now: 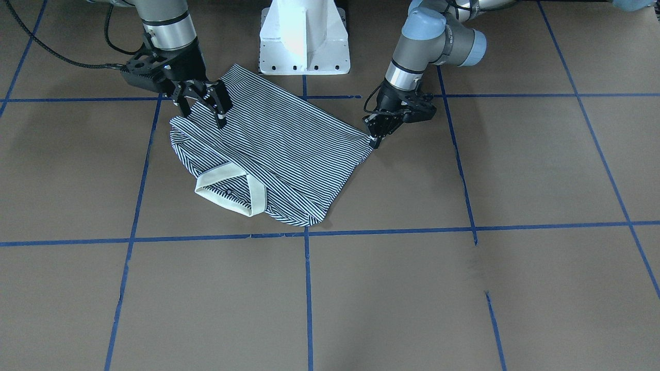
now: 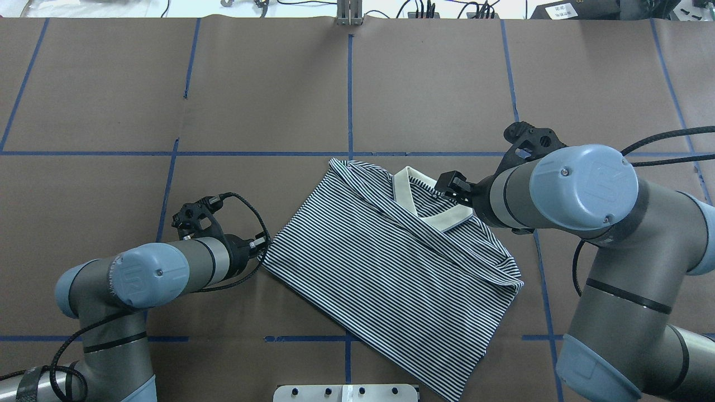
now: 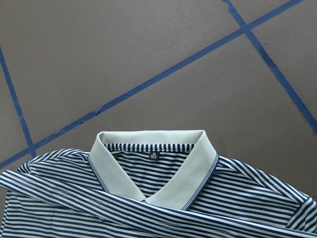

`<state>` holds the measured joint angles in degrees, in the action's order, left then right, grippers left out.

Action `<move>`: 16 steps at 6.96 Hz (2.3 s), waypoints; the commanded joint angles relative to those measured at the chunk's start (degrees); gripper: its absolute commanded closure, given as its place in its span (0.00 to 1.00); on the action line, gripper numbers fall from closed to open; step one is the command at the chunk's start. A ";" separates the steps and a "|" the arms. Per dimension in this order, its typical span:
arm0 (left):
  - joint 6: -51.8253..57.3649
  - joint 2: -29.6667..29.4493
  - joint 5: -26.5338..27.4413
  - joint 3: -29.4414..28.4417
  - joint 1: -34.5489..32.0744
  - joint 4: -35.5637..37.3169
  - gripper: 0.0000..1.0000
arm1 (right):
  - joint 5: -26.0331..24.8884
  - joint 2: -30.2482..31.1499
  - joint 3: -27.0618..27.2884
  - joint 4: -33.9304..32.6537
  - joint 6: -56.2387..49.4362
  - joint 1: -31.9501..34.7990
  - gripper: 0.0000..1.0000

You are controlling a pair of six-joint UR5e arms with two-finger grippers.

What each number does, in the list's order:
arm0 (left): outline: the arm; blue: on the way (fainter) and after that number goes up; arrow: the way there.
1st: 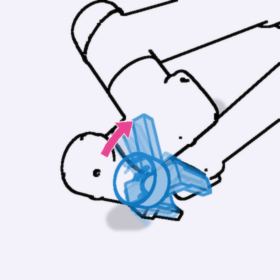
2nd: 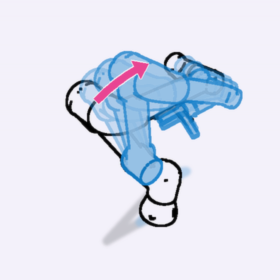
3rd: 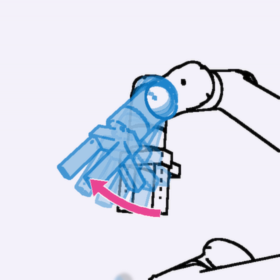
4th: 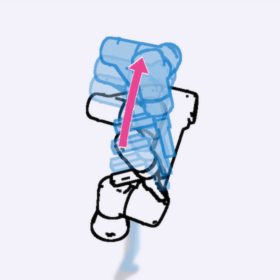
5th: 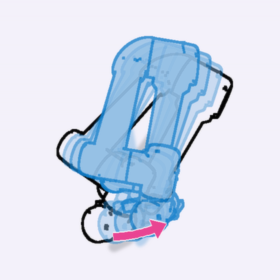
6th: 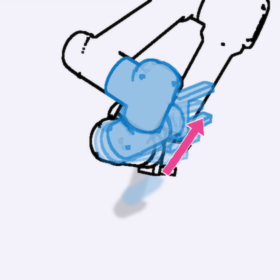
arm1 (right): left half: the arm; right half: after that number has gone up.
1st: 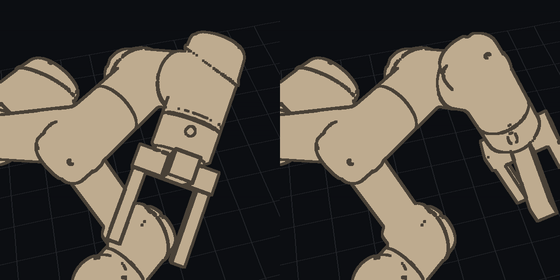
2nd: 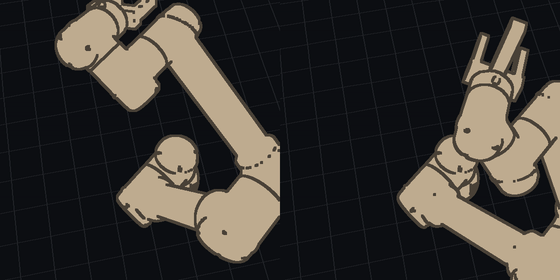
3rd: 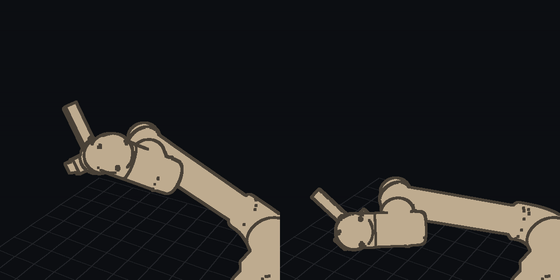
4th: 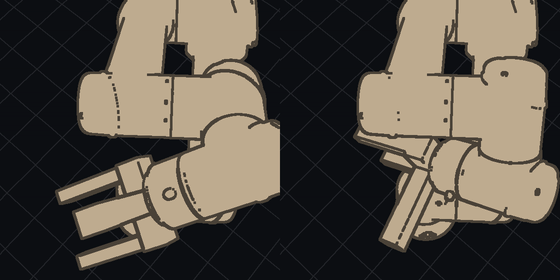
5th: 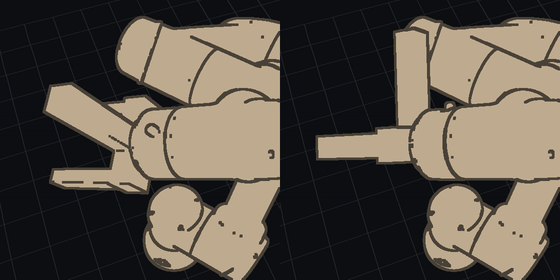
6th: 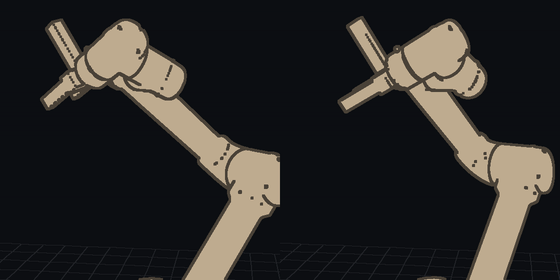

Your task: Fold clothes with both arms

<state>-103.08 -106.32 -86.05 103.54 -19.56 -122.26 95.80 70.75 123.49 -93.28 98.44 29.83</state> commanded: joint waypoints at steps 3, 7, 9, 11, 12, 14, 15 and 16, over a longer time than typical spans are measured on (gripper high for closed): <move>7.41 1.82 0.26 0.36 -2.22 0.00 1.00 | -0.09 -0.09 0.00 -0.06 0.00 -0.04 0.00; 23.32 -7.37 0.18 -10.94 -14.15 -0.70 1.00 | -0.09 -0.09 -0.53 0.03 0.09 0.31 0.00; 27.99 -17.21 -0.17 -23.23 -21.80 -2.79 1.00 | -0.09 -0.70 -0.44 -0.06 0.09 0.31 0.00; 29.33 -26.18 -0.35 -38.25 -23.77 -11.02 1.00 | 0.00 -0.79 -0.27 -0.06 0.09 0.40 0.00; 28.99 -26.92 -0.26 -39.98 -23.77 -12.55 0.86 | 0.00 -0.79 -0.27 0.03 0.26 0.40 0.00; 29.33 -24.05 -0.26 -38.78 -23.94 -12.83 0.57 | -0.09 -2.19 -0.53 0.03 0.53 0.40 0.00; 29.34 -20.54 -0.52 -31.46 -24.38 -12.48 0.57 | -0.09 -4.20 -2.62 0.03 0.70 0.32 0.00; 29.25 -15.29 -4.01 -23.29 -24.39 -12.13 0.56 | -0.09 -8.31 -6.99 0.12 0.70 0.14 0.00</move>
<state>-73.81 -126.89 -87.37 71.76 -43.78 -134.71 95.72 66.31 120.49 -93.23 99.06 30.13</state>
